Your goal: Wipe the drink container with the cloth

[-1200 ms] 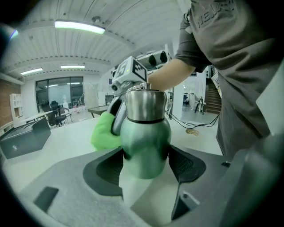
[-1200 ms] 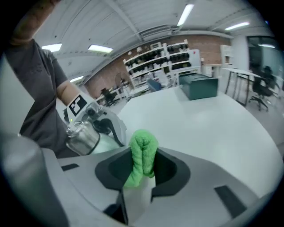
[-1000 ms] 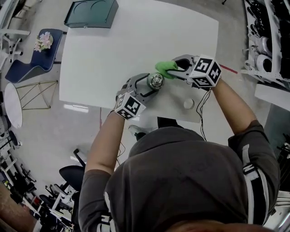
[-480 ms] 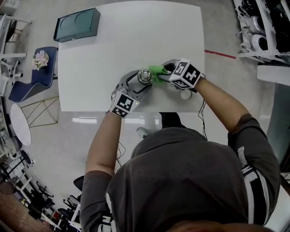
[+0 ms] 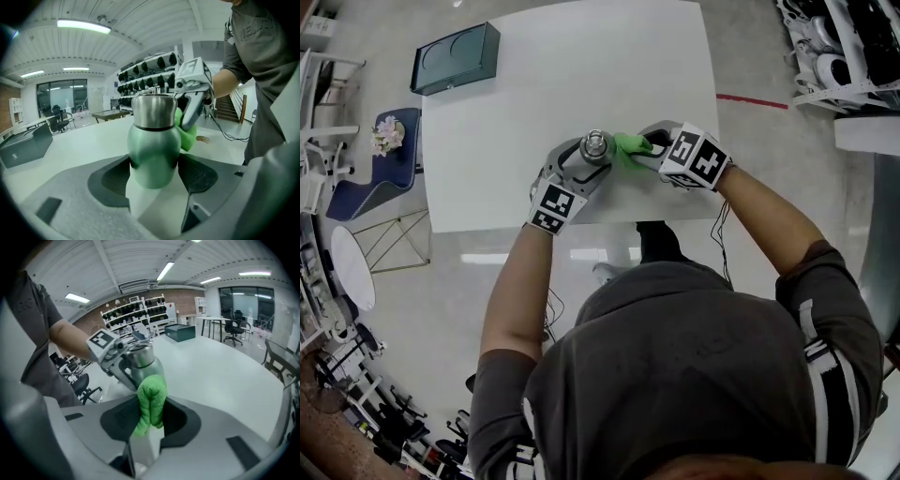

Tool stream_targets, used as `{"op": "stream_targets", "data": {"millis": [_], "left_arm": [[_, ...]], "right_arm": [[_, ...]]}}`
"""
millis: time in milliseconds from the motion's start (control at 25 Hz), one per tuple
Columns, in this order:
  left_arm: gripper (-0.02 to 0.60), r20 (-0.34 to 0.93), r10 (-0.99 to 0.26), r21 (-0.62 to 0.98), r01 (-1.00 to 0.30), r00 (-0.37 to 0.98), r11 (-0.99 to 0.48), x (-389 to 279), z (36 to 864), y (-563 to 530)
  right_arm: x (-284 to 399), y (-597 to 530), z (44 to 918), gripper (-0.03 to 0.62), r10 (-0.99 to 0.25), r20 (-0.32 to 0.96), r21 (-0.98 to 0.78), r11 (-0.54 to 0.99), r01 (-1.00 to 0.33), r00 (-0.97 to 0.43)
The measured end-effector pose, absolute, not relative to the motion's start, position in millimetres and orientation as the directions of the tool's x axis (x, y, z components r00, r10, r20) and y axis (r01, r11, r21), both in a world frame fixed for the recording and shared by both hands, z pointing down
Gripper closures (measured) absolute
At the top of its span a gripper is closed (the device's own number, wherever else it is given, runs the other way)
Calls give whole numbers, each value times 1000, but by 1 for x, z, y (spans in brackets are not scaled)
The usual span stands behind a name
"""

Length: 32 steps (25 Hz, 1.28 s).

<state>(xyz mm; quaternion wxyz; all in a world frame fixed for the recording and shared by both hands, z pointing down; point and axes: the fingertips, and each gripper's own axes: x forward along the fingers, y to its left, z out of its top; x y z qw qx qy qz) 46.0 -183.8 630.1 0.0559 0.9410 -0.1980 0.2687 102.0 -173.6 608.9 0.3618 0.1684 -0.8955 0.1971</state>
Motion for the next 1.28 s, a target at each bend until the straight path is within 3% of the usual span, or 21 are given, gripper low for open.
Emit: {"op": "stream_targets", "data": {"millis": [360, 560, 800, 1040, 1280], "left_arm": [[264, 537, -342, -7, -401, 771, -916, 47, 630, -183], [265, 539, -339, -12, -396, 771, -918, 48, 630, -183], [265, 535, -340, -15, -394, 773, -919, 47, 630, -183], [265, 542, -342, -14, -398, 768, -917, 50, 635, -181], [265, 541, -345, -22, -397, 767, -918, 51, 633, -181]], "right_arm": [[73, -141, 635, 491, -69, 803, -123, 953, -278, -592], [76, -143, 642, 490, -48, 795, -161, 945, -286, -605], [93, -167, 576, 491, -159, 697, -183, 903, -388, -699], [92, -203, 585, 491, -184, 681, -210, 879, -429, -709], [64, -240, 580, 493, -98, 661, -214, 926, -311, -744]]}}
